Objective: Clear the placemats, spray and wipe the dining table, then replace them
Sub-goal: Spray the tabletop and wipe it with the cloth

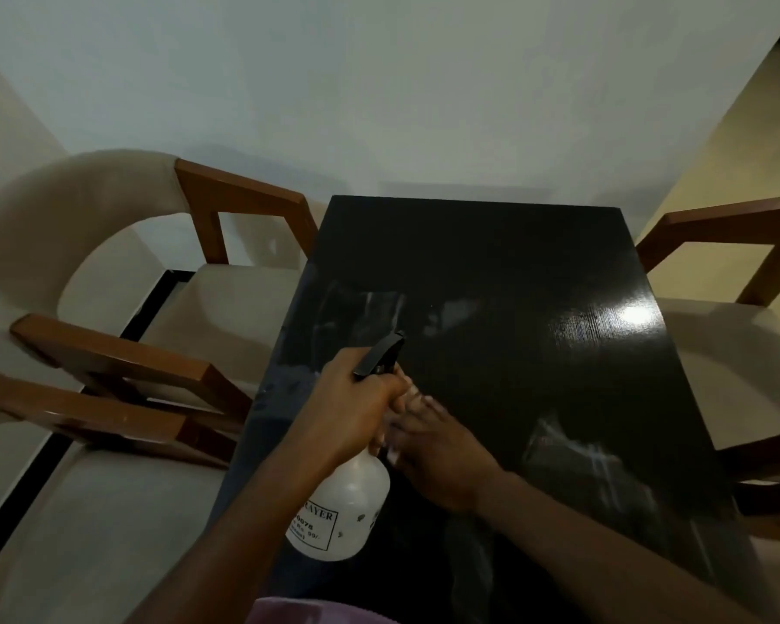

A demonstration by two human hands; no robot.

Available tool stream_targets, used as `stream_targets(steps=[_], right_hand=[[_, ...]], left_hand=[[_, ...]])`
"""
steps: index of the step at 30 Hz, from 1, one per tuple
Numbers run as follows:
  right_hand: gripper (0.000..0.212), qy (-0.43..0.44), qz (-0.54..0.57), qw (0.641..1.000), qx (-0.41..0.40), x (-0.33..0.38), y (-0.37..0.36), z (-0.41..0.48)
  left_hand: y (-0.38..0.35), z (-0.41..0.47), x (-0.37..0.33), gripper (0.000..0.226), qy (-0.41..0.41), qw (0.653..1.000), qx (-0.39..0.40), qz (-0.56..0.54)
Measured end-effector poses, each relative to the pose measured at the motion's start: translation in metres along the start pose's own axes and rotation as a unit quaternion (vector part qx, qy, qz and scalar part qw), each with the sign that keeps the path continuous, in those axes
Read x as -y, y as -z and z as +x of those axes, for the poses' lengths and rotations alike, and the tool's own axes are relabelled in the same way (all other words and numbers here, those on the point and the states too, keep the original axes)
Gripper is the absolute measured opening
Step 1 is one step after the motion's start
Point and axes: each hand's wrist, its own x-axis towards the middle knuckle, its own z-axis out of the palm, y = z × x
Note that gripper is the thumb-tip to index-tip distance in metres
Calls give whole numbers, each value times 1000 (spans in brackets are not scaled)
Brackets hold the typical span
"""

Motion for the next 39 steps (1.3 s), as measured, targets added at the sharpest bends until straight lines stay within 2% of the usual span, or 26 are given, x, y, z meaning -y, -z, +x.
stream_targets(steps=[2, 4, 7, 9, 11, 13, 15, 17, 19, 22, 24, 25, 27, 29, 31, 33, 35, 36, 39], right_hand=[[58, 67, -31, 997, 32, 0, 0, -5], [59, 46, -29, 999, -4, -25, 16, -2], [60, -100, -12, 993, -65, -94, 32, 10], [61, -244, -2, 963, -113, -139, 42, 20], [63, -368, 43, 919, -137, -158, 50, 36], [63, -422, 90, 893, -131, -144, 56, 59], [63, -372, 58, 920, -110, -109, 53, 83], [63, -254, 35, 962, -91, -60, 43, 99], [64, -125, 11, 990, -67, -3, 26, 101], [61, 60, -18, 998, 0, 61, -2, 82], [59, 133, -39, 990, 1, 54, -12, 69], [58, 137, -51, 989, -24, 39, -11, 67], [59, 74, -52, 993, -75, -4, -2, 75], [60, -84, -20, 991, -103, -53, 19, 97], [60, -249, 26, 960, -124, -91, 43, 124], [61, -342, 67, 928, -130, -99, 55, 151], [63, -325, 43, 937, -123, -67, 51, 173], [64, -274, 16, 954, -122, -42, 45, 179], [61, -36, -20, 996, -74, 41, 20, 164]], left_hand=[[4, 2, 1, 12, 0, 1000, 4, -6], [8, 2, 1, 12, -4, 1000, 3, -22], [17, 3, 1, 11, 2, 999, -2, -41], [24, 2, 2, 11, 10, 999, -9, -36], [34, 2, 6, 10, 13, 999, -17, -38], [45, 4, 12, 9, 17, 999, -21, -34], [57, 6, 18, 7, 25, 999, -30, -26], [70, 8, 23, 6, 37, 998, -42, -15], [83, 10, 28, 15, 49, 998, -37, 21], [105, 12, 43, 23, 80, 996, -30, 37], [116, 11, 55, 24, 95, 995, -19, 24], [120, 9, 62, 26, 103, 994, -9, 18], [125, 4, 72, 24, 120, 993, 17, 8], [127, -2, 78, 24, 119, 992, 35, 3], [126, -6, 85, 19, 107, 994, 32, 1], [126, -8, 90, 14, 95, 995, 17, -13], [128, -6, 96, 13, 88, 996, -6, -24], [129, -4, 99, 12, 85, 996, -16, -25], [131, 4, 105, 11, 71, 997, -33, -17]])
